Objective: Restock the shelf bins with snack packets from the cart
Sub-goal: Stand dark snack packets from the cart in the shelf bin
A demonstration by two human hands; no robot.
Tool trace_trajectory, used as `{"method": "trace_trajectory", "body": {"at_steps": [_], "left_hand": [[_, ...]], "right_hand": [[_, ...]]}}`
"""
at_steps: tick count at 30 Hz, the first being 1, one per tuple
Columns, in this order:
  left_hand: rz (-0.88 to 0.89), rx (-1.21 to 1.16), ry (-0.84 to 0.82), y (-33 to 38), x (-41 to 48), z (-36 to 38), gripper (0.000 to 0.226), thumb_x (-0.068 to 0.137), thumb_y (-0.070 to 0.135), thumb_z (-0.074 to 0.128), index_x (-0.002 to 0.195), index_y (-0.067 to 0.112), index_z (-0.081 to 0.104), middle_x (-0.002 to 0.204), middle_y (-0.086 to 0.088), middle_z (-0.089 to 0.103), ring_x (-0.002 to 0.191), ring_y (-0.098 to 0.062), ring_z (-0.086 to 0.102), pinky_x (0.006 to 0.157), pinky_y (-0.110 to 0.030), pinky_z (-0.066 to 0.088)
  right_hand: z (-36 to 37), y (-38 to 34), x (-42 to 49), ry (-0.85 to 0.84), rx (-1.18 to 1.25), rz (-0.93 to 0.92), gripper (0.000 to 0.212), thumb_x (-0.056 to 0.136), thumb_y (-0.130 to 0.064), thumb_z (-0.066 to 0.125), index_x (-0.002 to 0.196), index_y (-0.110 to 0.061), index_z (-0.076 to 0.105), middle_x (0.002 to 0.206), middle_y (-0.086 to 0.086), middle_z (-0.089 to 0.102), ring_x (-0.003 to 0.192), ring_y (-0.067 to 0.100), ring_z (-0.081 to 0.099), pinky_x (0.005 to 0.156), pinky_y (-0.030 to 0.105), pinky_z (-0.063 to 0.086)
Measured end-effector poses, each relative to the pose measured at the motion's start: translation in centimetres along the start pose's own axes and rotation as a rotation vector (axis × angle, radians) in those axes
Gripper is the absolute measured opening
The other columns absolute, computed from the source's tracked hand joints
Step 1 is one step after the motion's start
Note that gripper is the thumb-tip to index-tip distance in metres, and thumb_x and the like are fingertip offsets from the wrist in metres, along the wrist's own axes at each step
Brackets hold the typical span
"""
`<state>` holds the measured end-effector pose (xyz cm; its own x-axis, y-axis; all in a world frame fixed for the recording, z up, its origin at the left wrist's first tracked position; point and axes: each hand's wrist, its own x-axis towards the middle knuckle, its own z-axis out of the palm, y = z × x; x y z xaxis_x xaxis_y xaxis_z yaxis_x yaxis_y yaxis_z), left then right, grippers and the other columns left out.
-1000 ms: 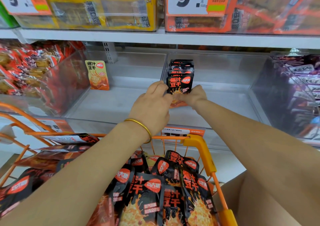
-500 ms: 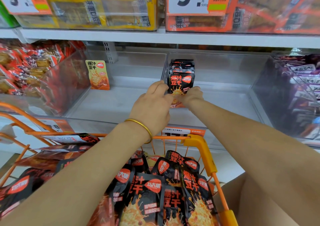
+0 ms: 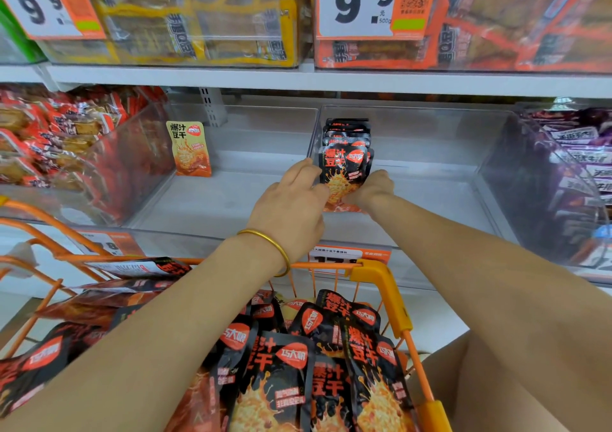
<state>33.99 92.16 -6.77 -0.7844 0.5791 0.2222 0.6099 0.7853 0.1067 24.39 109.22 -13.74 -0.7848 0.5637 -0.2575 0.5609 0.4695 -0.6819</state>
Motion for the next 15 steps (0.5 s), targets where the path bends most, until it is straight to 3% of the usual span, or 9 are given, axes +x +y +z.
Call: {"method": "trace_trajectory", "body": {"at_steps": [11, 15], "left_hand": [[0.025, -0.036, 0.051, -0.07, 0.03, 0.29, 0.035, 0.081, 0.005, 0.057, 0.115, -0.001, 0.059, 0.14, -0.018, 0.039, 0.141, -0.029, 0.02, 0.099, -0.051, 0.039], [0.01, -0.013, 0.03, 0.0, 0.0, 0.22, 0.038, 0.084, 0.007, 0.054, 0.122, 0.003, 0.056, 0.143, -0.014, 0.035, 0.142, -0.024, 0.015, 0.104, -0.046, 0.036]], "right_hand": [[0.29, 0.02, 0.2, 0.081, 0.111, -0.065, 0.073, 0.065, -0.029, 0.085, 0.117, -0.007, 0.038, 0.123, 0.014, 0.054, 0.113, 0.032, 0.055, 0.093, 0.041, 0.049], [0.36, 0.14, 0.32, 0.09, 0.091, -0.081, 0.067, 0.071, -0.028, 0.081, 0.118, -0.008, 0.038, 0.123, 0.014, 0.054, 0.112, 0.033, 0.055, 0.093, 0.043, 0.049]]}}
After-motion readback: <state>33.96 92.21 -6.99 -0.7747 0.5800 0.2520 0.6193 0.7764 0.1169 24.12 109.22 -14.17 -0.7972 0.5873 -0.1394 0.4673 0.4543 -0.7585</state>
